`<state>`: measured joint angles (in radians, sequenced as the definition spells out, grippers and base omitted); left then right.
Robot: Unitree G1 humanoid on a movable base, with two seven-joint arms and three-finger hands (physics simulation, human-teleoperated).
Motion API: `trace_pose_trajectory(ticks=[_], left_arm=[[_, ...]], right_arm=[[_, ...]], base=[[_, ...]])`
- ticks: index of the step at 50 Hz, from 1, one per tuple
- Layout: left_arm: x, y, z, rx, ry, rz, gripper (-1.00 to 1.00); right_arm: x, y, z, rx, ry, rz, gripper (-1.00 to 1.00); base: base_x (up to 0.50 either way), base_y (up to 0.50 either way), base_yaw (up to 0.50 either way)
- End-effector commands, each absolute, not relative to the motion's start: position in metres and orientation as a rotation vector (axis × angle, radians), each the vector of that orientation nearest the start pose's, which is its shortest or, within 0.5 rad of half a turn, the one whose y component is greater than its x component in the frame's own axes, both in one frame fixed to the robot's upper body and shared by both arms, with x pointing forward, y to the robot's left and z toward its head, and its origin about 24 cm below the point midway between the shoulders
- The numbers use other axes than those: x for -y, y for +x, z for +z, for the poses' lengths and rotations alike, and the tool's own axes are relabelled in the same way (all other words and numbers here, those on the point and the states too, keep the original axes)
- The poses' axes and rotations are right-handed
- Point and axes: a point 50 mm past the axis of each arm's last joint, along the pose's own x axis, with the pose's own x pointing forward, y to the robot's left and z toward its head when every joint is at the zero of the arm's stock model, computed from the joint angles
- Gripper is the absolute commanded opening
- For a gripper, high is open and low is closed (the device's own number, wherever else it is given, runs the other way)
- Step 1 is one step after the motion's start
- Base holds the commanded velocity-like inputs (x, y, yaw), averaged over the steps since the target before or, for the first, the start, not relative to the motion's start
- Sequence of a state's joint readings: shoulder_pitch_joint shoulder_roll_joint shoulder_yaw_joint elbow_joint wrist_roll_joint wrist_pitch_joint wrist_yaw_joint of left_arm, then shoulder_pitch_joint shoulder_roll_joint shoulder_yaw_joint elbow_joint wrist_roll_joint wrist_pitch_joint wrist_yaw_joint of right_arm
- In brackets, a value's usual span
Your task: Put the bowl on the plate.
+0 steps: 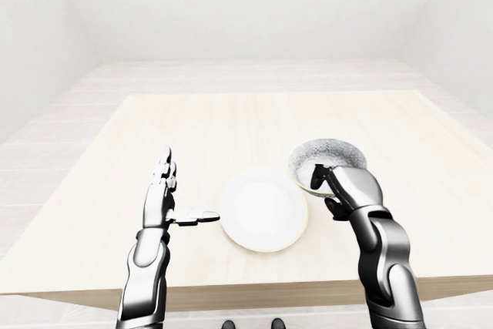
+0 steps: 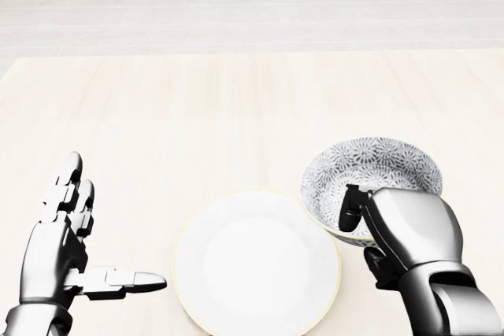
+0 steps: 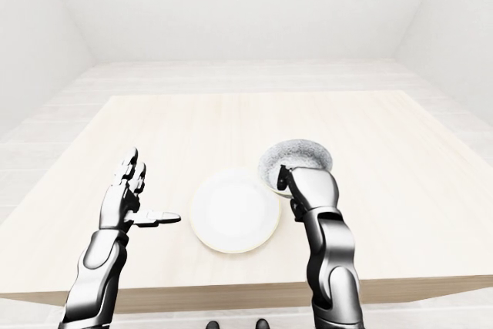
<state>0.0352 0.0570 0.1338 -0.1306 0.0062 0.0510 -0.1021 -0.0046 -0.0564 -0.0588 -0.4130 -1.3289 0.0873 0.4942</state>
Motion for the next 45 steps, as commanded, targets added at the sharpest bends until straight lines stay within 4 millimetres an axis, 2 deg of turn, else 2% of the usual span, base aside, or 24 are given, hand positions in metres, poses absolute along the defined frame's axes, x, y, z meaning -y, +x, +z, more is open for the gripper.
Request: trace_pose_trajectory(ticks=[1,23,28,36,45], left_arm=[[-0.189,0.245,0.061,0.045,0.073,0.040,1.00],[-0.189,0.245,0.061,0.044,0.074,0.041,1.00],[-0.188,0.246,0.061,0.045,0.075,0.039,1.00],[-0.188,0.247,0.062,0.048,0.072,0.038,1.00],[-0.186,0.249,0.062,0.048,0.072,0.036,1.00]], right_arm=[[0.156,0.254,0.126,0.011,-1.375,0.035,-0.54],[0.135,0.263,0.129,0.106,-1.297,0.070,-0.55],[0.125,0.267,0.135,0.168,-1.212,0.080,-0.55],[0.113,0.270,0.138,0.216,-1.201,0.095,-0.55],[0.103,0.270,0.130,0.237,-1.140,0.113,-0.55]], base=[[0.00,0.00,0.00],[0.00,0.00,0.00],[0.00,0.00,0.00],[0.00,0.00,0.00],[0.00,0.00,0.00]])
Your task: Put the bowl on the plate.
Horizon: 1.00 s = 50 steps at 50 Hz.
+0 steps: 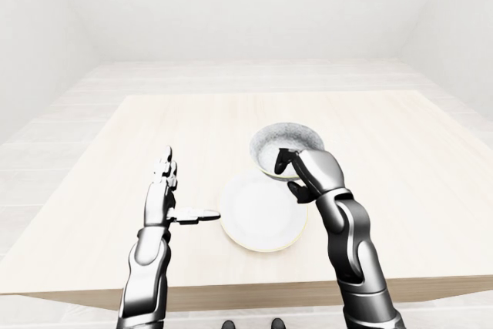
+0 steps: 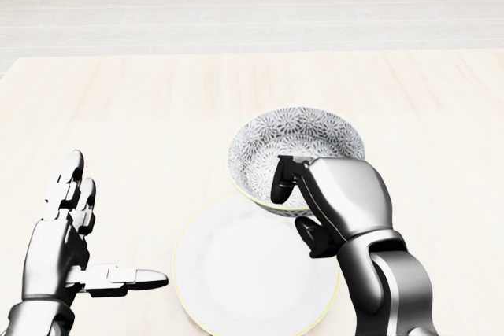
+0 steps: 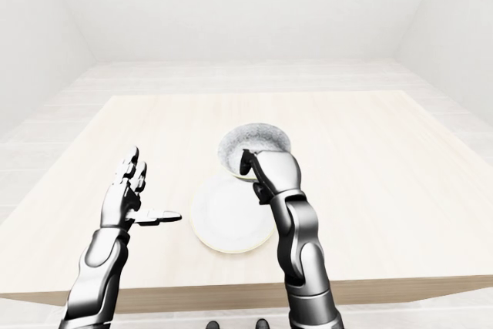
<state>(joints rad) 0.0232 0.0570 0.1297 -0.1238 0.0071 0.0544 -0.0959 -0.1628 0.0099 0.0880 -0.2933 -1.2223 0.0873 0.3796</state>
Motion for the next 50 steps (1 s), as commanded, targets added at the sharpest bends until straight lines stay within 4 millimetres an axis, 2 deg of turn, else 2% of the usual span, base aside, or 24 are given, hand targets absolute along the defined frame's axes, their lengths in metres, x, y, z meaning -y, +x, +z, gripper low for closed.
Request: trace_pose_trajectory(ticks=[1,17,50], left_arm=[[-0.186,0.249,0.062,0.048,0.074,0.036,1.00],[-0.188,0.246,0.058,0.044,0.077,0.039,1.00],[-0.189,0.245,0.059,0.048,0.077,0.044,1.00]], right_arm=[[0.102,0.270,0.129,0.237,-1.140,0.115,-0.55],[0.095,0.258,0.110,0.222,-1.066,0.133,-0.54],[0.095,0.239,0.089,0.185,-1.009,0.144,-0.55]], base=[[0.00,0.00,0.00],[0.00,0.00,0.00],[0.00,0.00,0.00]])
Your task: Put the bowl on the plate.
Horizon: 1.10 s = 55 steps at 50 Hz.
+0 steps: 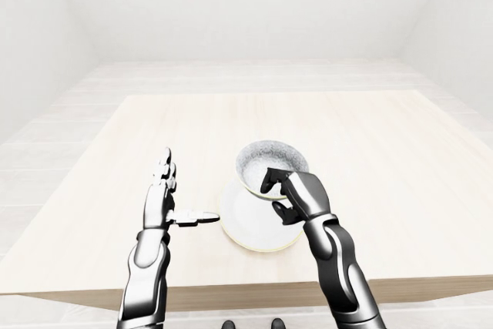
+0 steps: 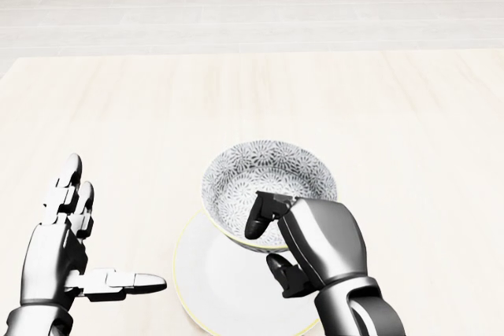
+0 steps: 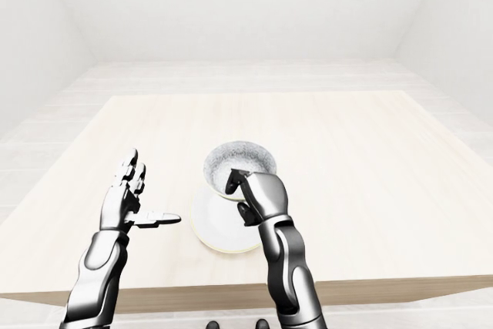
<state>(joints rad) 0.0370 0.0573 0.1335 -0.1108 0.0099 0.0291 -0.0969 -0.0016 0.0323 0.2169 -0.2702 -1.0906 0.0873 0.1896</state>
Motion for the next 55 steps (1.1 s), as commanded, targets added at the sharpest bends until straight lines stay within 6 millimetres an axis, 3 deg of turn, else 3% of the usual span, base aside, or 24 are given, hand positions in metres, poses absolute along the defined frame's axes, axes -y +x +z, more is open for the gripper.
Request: trace_pose_trajectory(ticks=[1,55], left_arm=[[-0.189,0.245,0.059,0.048,0.078,0.044,1.00],[-0.188,0.244,0.059,0.050,0.081,0.038,1.00]], right_arm=[[0.095,0.238,0.087,0.181,-1.009,0.145,-0.55],[0.092,0.231,0.056,0.108,-0.938,0.154,-0.55]], base=[[0.00,0.00,0.00],[0.00,0.00,0.00]])
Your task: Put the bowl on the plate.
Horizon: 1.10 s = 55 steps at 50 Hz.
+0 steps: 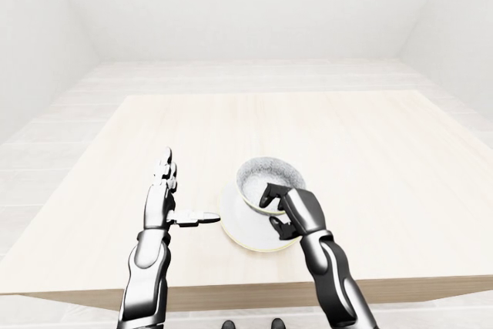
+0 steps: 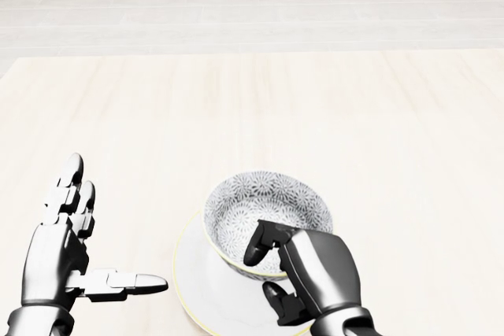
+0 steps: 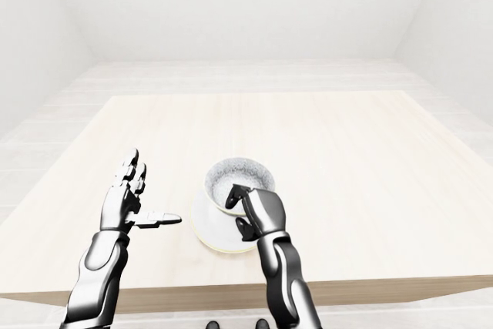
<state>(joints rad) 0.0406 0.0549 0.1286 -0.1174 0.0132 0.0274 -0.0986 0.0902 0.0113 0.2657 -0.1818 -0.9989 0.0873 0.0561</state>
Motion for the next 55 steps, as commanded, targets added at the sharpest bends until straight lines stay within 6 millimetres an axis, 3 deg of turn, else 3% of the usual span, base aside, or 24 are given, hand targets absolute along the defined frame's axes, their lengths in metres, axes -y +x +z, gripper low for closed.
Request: trace_pose_trajectory(ticks=[1,33,55], left_arm=[[-0.188,0.244,0.059,0.050,0.080,0.038,1.00],[-0.185,0.245,0.056,0.048,0.084,0.035,1.00],[-0.186,0.244,0.057,0.048,0.083,0.037,1.00]], right_arm=[[0.092,0.231,0.056,0.109,-0.937,0.154,-0.55],[0.078,0.222,0.043,0.092,-0.918,0.200,-0.55],[0.078,0.220,0.034,0.066,-0.910,0.204,-0.54]], base=[[0.00,0.00,0.00],[0.00,0.00,0.00],[0.00,0.00,0.00]])
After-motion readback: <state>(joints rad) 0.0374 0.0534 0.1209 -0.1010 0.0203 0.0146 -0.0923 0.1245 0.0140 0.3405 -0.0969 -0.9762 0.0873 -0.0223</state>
